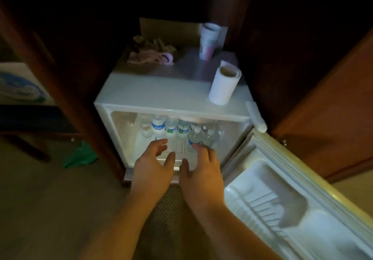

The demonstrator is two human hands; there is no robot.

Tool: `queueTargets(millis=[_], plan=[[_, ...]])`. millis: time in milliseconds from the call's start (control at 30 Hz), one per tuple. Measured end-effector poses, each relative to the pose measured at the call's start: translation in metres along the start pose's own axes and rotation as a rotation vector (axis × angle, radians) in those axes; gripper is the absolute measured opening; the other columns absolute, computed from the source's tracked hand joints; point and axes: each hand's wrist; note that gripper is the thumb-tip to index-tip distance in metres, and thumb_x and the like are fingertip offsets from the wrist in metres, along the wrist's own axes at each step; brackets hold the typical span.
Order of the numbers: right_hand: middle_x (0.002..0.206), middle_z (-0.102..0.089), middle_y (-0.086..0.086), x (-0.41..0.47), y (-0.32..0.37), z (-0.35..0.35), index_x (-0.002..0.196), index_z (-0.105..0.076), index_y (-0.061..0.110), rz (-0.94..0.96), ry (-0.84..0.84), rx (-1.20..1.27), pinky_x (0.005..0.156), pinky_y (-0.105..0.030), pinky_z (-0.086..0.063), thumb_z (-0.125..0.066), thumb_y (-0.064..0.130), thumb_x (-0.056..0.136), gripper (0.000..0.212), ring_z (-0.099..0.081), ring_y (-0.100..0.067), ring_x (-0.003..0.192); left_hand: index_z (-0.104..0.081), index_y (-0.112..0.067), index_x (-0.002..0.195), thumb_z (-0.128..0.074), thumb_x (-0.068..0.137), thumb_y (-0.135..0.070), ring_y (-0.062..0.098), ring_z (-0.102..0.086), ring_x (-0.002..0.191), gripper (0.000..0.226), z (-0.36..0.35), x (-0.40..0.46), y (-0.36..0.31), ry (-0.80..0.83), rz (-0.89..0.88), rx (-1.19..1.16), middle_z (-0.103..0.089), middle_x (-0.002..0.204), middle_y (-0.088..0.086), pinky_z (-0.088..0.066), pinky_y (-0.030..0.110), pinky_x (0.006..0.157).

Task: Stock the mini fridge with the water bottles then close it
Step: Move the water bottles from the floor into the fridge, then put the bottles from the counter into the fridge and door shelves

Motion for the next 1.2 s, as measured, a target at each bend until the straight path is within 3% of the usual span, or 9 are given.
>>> queueTargets(millis=[67,200,333,467,600,733,933,1033,1200], plan=[[0.148,-0.042,0.012,-0.021,0.038,0.057,0.142,-0.041,0.038,0.096,0.048,-0.007,0.102,-0.045,-0.055,-0.054,0.041,0.095,0.048,-0.049,-0.016,0.135,-0.065,-0.038,0.126,-0.072,0.097,-0.034,-0.002,-0.067,0.11,0.029,0.045,-0.028,-0.053,-0.014,0.006,-0.014,-0.074,0.115,-0.021,-0.057,0.028,0.095],[0.148,-0.046,0.012,-0.051,0.099,0.174,0.135,-0.051,0.035,0.253,0.037,-0.02,0.104,-0.039,-0.054,-0.057,0.027,0.097,0.039,-0.044,-0.013,0.14,-0.07,-0.037,0.113,-0.073,0.098,-0.031,-0.013,-0.065,0.1,0.016,0.127,-0.075,-0.171,-0.029,-0.059,-0.01,-0.073,0.101,-0.023,-0.052,0.005,0.067],[0.144,-0.049,0.015,-0.043,0.15,0.282,0.13,-0.054,0.037,0.347,-0.059,0.033,0.102,0.0,-0.035,-0.051,0.034,0.098,0.033,-0.046,0.0,0.131,-0.069,-0.042,0.105,-0.074,0.095,-0.029,-0.01,-0.069,0.096,0.017,0.185,-0.103,-0.28,-0.068,-0.132,-0.015,-0.072,0.098,-0.029,-0.05,0.002,0.07],[0.143,-0.048,0.014,-0.009,0.19,0.367,0.135,-0.054,0.031,0.407,-0.127,0.121,0.106,-0.01,-0.039,-0.052,0.039,0.098,0.038,-0.047,-0.005,0.135,-0.07,-0.041,0.108,-0.072,0.094,-0.031,-0.006,-0.07,0.097,0.017,0.208,-0.113,-0.364,-0.08,-0.201,-0.044,-0.072,0.099,-0.028,-0.051,0.005,0.071],[0.14,-0.049,0.018,0.023,0.224,0.418,0.136,-0.053,0.033,0.428,-0.141,0.174,0.103,-0.007,-0.038,-0.054,0.041,0.096,0.04,-0.046,0.002,0.133,-0.071,-0.039,0.11,-0.072,0.093,-0.034,-0.006,-0.07,0.101,0.018,0.215,-0.102,-0.421,-0.052,-0.25,-0.035,-0.072,0.102,-0.027,-0.05,0.003,0.076],[0.121,-0.051,0.031,0.046,0.252,0.436,0.13,-0.052,0.04,0.469,-0.079,0.162,0.086,-0.004,-0.042,-0.052,0.042,0.097,0.033,-0.053,0.008,0.116,-0.074,-0.037,0.106,-0.075,0.093,-0.026,-0.002,-0.071,0.098,0.017,0.225,-0.073,-0.449,-0.123,-0.251,-0.068,-0.074,0.098,-0.023,-0.05,0.004,0.077],[0.127,-0.049,0.029,0.082,0.292,0.406,0.139,-0.047,0.043,0.5,0.089,0.078,0.082,-0.006,-0.041,-0.058,0.035,0.099,0.042,-0.053,0.004,0.104,-0.072,-0.038,0.102,-0.075,0.091,-0.035,-0.009,-0.068,0.091,0.012,0.257,-0.03,-0.461,-0.295,-0.22,-0.095,-0.072,0.096,-0.026,-0.044,-0.001,0.07],[0.14,-0.046,0.02,0.113,0.309,0.373,0.145,-0.045,0.036,0.461,0.116,0.031,0.099,-0.019,-0.045,-0.061,0.031,0.099,0.049,-0.05,-0.004,0.123,-0.064,-0.044,0.11,-0.075,0.087,-0.05,-0.008,-0.065,0.1,0.027,0.275,0.005,-0.456,-0.353,-0.186,-0.089,-0.07,0.105,-0.023,-0.047,0.002,0.068],[0.156,-0.04,0.002,0.167,0.325,0.32,0.153,-0.036,0.028,0.312,0.087,-0.217,0.117,-0.035,-0.037,-0.059,0.026,0.098,0.06,-0.033,-0.019,0.145,-0.045,-0.053,0.141,-0.07,0.081,-0.068,0.01,-0.06,0.117,0.067,0.308,0.075,-0.456,-0.361,-0.287,0.107,-0.051,0.131,-0.021,-0.054,0.028,0.087]])
Point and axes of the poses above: each hand's wrist, its own x-axis towards the middle knuckle, its own z-axis out of the back of the hand, y = z × x
